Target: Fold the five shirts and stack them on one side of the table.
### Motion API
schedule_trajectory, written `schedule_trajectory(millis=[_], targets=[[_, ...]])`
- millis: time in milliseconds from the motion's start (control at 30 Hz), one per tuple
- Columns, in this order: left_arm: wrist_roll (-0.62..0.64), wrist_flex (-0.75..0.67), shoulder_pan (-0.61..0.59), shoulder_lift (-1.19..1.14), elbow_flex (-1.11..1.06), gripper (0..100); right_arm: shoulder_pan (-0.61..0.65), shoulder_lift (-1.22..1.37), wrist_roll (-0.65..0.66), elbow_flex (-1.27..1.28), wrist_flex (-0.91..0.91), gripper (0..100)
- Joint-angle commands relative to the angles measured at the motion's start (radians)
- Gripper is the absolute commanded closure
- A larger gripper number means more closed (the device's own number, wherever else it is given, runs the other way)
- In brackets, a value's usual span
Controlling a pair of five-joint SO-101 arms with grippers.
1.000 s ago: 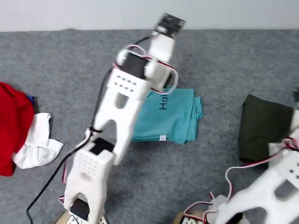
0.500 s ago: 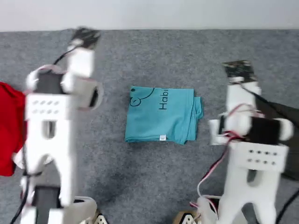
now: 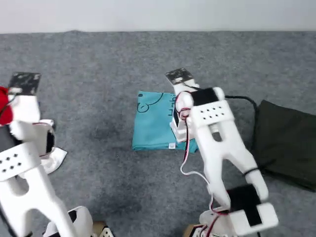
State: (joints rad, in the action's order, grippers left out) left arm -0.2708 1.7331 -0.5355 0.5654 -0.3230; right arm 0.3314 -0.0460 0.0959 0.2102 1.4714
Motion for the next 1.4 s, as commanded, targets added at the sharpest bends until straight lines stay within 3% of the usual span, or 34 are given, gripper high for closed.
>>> schedule_trajectory(millis=[0, 267, 400, 600, 700, 900, 1100, 1367], targets=[[-0.011, 0.018, -0.069, 0.028, -0.001, 100, -0.018, 0.082, 0.029, -0.005, -0.048, 99.0], [-0.008, 0.018, -0.083, 0.028, -0.001, 100, -0.272, 0.274, 0.256, -0.015, -0.065, 99.0], [-0.008, 0.018, -0.081, 0.028, -0.001, 100, -0.343, 0.236, 0.29, -0.101, 0.018, 99.0], [-0.008, 0.018, -0.081, 0.028, -0.002, 100, -0.243, 0.13, 0.282, -0.181, 0.084, 99.0], [-0.006, 0.018, -0.083, 0.028, -0.002, 100, -0.174, 0.127, 0.189, -0.189, 0.058, 98.0], [-0.006, 0.018, -0.083, 0.028, -0.005, 100, -0.124, 0.183, 0.005, -0.195, 0.002, 82.0], [-0.006, 0.018, -0.083, 0.029, -0.09, 100, -0.13, 0.257, 0.003, -0.195, -0.065, 88.7], [-0.006, 0.018, -0.083, 0.034, -0.14, 100, -0.125, 0.329, -0.003, -0.195, -0.143, 89.2]])
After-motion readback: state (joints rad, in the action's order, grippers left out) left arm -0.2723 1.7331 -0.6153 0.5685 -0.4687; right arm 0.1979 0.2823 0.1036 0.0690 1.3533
